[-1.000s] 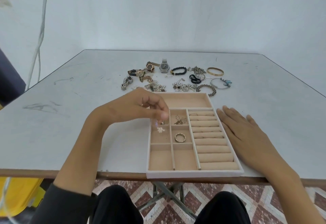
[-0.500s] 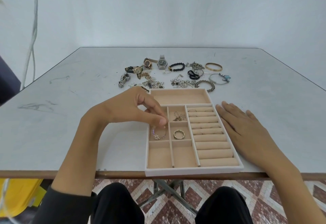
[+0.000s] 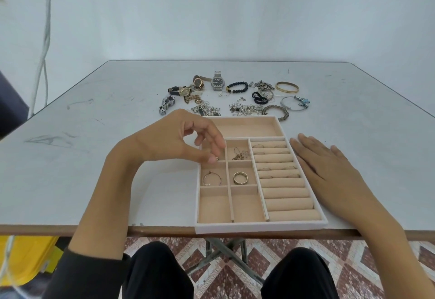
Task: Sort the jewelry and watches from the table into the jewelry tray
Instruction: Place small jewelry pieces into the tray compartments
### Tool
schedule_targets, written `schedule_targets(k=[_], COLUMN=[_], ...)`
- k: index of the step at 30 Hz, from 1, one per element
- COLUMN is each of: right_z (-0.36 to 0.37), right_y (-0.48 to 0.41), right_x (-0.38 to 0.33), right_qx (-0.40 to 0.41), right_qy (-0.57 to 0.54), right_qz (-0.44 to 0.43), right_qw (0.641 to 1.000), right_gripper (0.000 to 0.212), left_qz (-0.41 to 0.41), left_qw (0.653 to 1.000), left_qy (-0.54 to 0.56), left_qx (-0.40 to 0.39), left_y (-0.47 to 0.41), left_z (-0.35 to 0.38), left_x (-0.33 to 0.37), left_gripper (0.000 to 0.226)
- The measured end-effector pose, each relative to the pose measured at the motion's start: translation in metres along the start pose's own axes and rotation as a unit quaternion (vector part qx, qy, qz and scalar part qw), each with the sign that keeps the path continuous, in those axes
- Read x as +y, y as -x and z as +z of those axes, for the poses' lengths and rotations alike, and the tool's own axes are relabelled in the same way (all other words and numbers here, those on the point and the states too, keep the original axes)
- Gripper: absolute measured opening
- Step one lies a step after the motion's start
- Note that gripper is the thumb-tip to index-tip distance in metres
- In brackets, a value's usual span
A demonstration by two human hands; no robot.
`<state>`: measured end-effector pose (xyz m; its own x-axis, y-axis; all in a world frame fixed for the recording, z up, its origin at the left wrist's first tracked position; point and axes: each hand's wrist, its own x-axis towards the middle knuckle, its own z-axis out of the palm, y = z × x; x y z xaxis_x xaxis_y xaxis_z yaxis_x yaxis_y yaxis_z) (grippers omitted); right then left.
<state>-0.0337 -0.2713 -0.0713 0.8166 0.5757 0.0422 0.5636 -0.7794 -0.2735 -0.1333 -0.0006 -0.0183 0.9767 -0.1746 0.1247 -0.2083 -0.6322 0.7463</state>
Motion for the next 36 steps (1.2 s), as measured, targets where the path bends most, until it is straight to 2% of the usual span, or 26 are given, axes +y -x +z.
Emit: schedule_targets(k=[6,11,17,22,27,33,36], right_z=[0.0006,0.0013,0.0008,0.0028,0.0019,0.0017,0.0022], right_y=[-0.0009,-0.0012,-0.0006,-0.0013,-0.0009,-0.0014,-0.0014], right_x=[0.0009,0.0013,0.0011,0.0031,0.0024,0.0025,0.0031], right_qx=[-0.002,-0.003,0.0,0.007,0.002,0.004,0.006], right_qy=[0.004,0.006,-0.003,-0.005,-0.006,-0.004,-0.006], right_qz=[0.001,0.003,-0.001,0.0,-0.001,-0.002,-0.002], right_qw=[1.0,1.0,1.0,1.0,1.0,1.0,1.0], right_gripper=[0.058,0.05,0.069,0.051,0.069,0.07,0.058], left_qz=[-0.026,-0.049,-0.045,-0.042,-0.042,-0.037,-0.028], left_qw=[0.999,0.998,0.999,0.999,0.999,0.999,0.999], left_qy=[-0.023,-0.023,-0.02,-0.016,-0.016,-0.012,-0.001], left_qx=[-0.004,-0.011,-0.01,-0.005,-0.009,-0.004,0.018], left_y=[-0.0009,-0.0009,-0.0012,-0.0011,-0.0012,-0.0016,-0.0024], left_z=[0.0005,0.0001,0.0003,0.0001,0.0004,0.0001,-0.0009], left_x=[-0.0043,-0.0065,-0.0077,-0.0095,-0.0098,-0.0094,-0.008], left_gripper=[0.022,0.011,0.008,0.007,0.008,0.01,0.013])
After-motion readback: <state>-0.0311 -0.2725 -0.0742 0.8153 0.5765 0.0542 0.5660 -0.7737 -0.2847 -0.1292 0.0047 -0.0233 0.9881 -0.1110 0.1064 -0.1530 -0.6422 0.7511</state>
